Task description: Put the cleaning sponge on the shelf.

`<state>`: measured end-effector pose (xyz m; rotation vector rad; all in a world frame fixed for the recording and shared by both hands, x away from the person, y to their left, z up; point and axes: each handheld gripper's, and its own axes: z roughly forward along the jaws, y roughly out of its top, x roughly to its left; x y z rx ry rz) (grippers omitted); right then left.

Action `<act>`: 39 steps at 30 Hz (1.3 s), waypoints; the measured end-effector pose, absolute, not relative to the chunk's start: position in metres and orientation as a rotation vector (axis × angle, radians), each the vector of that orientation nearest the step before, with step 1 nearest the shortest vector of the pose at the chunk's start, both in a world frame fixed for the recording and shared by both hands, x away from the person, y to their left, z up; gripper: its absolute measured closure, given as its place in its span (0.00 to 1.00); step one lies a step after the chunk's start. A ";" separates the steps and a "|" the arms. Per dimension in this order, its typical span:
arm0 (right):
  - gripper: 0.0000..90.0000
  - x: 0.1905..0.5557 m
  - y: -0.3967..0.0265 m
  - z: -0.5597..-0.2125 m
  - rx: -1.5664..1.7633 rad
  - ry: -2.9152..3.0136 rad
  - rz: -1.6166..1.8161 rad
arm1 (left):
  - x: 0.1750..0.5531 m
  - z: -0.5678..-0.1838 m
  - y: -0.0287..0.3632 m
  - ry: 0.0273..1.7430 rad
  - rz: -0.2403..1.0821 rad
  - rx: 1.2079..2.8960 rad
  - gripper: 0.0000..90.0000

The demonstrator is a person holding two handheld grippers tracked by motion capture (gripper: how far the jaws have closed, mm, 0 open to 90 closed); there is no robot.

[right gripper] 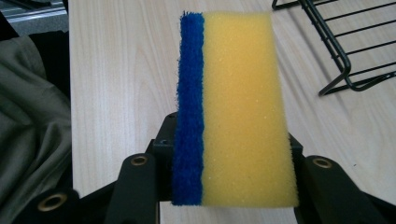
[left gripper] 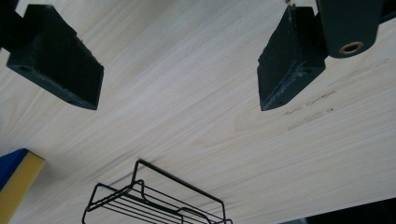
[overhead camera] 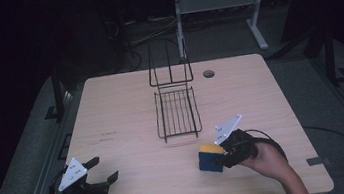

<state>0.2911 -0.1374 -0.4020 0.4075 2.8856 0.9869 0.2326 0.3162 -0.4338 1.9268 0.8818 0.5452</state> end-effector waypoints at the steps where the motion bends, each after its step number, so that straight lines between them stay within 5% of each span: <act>1: 0.63 0.291 -0.137 -0.400 0.396 2.881 1.008 | 0.232 -0.434 0.316 0.882 0.546 1.926 0.16; 39: 0.62 0.321 -0.118 -0.368 0.307 2.901 1.032 | 0.233 -0.433 0.314 0.884 0.539 1.918 0.16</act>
